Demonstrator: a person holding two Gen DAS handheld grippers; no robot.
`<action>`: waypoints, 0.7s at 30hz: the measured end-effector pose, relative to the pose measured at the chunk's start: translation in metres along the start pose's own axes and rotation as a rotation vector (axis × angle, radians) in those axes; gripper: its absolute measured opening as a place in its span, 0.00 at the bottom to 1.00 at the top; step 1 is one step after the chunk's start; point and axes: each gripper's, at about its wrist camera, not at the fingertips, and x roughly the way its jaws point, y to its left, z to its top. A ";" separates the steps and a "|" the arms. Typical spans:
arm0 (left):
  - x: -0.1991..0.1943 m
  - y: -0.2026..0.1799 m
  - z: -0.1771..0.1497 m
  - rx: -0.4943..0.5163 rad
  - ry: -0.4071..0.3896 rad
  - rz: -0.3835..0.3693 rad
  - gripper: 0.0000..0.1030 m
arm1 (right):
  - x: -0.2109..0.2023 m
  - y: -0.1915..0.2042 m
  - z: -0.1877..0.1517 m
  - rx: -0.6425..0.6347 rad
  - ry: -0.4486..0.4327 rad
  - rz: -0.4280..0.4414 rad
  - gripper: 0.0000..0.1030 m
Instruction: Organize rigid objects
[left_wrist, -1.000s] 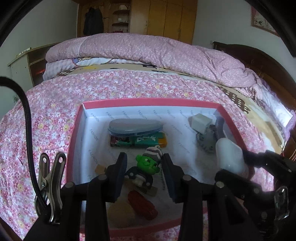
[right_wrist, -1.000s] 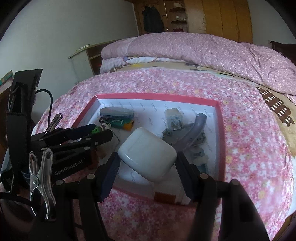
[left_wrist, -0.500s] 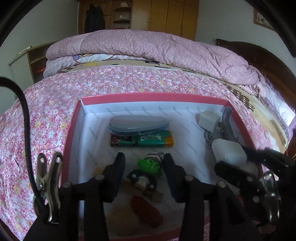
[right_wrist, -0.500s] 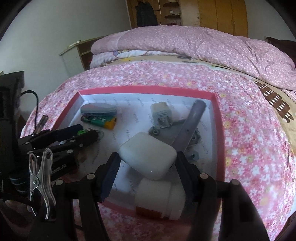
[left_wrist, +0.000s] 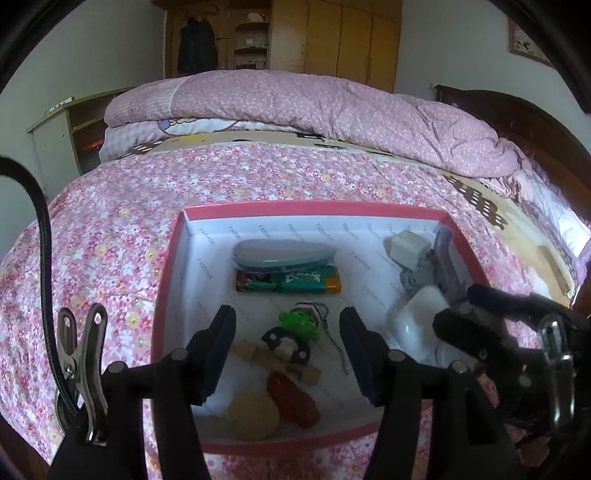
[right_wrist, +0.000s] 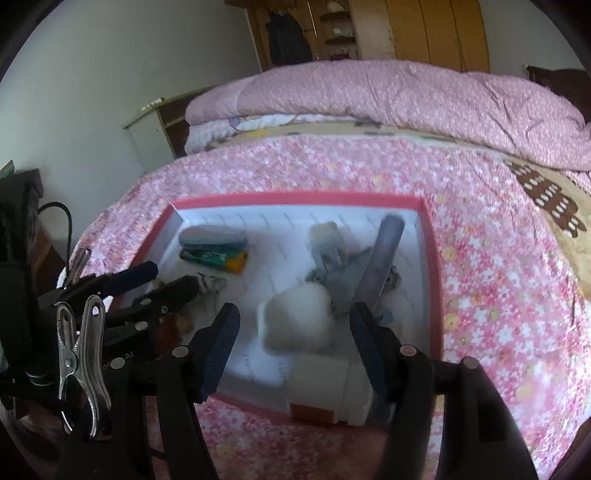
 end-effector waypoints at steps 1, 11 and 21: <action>-0.001 0.000 0.000 -0.002 -0.001 0.002 0.60 | -0.003 0.002 0.000 -0.005 -0.006 -0.002 0.63; -0.026 0.004 -0.008 -0.030 -0.011 0.006 0.60 | -0.018 0.015 -0.008 -0.035 -0.012 -0.012 0.64; -0.049 0.001 -0.024 -0.049 0.000 0.004 0.60 | -0.034 0.020 -0.028 -0.029 0.019 -0.028 0.70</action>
